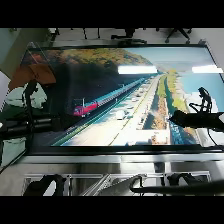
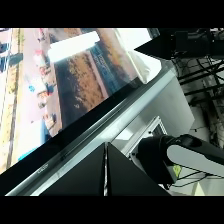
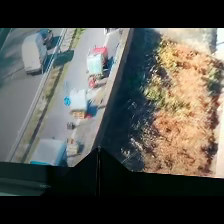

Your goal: Fold the shirts.

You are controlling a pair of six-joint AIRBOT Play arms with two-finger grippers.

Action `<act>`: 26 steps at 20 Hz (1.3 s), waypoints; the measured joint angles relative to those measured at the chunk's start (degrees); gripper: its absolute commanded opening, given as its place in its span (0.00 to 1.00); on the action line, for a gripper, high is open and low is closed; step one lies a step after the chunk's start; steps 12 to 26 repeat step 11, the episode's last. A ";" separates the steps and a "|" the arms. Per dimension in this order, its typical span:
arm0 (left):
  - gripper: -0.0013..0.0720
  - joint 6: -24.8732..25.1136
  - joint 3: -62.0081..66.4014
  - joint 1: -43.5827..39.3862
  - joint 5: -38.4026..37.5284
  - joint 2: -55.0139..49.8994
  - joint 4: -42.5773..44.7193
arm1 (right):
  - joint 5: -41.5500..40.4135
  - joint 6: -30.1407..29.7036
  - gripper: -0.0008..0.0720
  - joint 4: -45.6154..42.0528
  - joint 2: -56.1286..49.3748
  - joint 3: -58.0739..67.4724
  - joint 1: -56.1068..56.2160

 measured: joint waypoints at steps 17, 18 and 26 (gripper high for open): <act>0.04 0.20 -3.43 0.00 2.12 4.96 0.35 | 0.46 0.00 0.05 0.15 0.79 -1.44 0.59; 0.04 0.20 -3.43 0.00 2.12 4.96 0.35 | 0.46 0.00 0.05 0.15 0.79 -1.44 0.59; 0.04 0.20 -3.43 0.00 2.12 4.96 0.35 | 0.46 0.00 0.05 0.15 0.79 -1.44 0.59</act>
